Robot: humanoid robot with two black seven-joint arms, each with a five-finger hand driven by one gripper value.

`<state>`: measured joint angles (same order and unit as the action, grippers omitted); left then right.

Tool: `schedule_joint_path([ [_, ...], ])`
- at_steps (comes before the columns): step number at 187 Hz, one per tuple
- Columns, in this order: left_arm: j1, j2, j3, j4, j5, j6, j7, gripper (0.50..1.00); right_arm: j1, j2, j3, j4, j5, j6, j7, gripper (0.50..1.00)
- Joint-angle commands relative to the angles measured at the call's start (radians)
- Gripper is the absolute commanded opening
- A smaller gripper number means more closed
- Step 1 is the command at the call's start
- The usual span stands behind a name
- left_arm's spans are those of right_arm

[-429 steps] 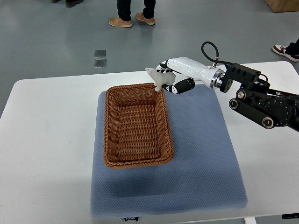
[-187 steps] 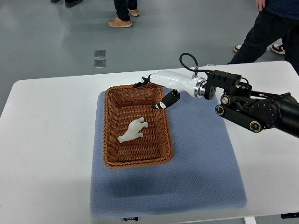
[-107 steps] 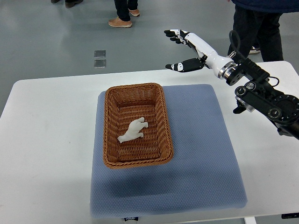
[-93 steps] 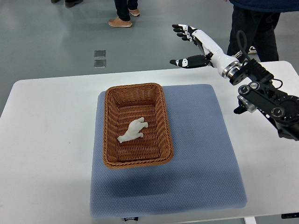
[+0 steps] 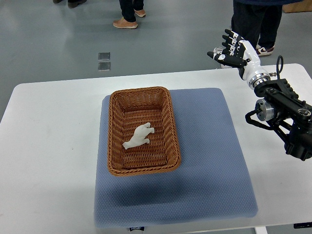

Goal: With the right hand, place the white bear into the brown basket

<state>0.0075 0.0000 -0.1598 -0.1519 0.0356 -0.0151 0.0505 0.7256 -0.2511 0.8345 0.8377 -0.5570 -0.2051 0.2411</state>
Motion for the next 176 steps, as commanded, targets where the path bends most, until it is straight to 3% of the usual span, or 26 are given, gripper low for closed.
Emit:
schedule_joint_path([
  [1,0.0,0.0,0.0,0.0,0.0,0.0,-0.001,1.0,-0.045,0.038,0.104,0.003,0.005,0.003,-0.077,0.926],
  [16,-0.001,0.0,0.0,0.0,0.0,0.0,0.0,1.0,-0.064,0.07,0.182,0.003,0.003,0.003,-0.115,0.926],
  [59,0.0,0.0,0.0,0.0,0.0,0.0,0.0,1.0,-0.112,0.095,0.204,0.012,-0.012,0.009,-0.115,0.938],
  [98,0.0,0.0,0.0,0.0,0.0,0.0,0.0,1.0,-0.149,0.119,0.207,0.012,-0.021,0.096,-0.111,0.938],
  [134,0.0,0.0,0.0,0.0,0.0,0.0,0.0,1.0,-0.175,0.161,0.267,0.014,-0.046,0.11,-0.046,0.938],
  [176,0.0,0.0,0.0,0.0,0.0,0.0,0.0,1.0,-0.175,0.159,0.273,0.014,-0.057,0.11,-0.017,0.938],
])
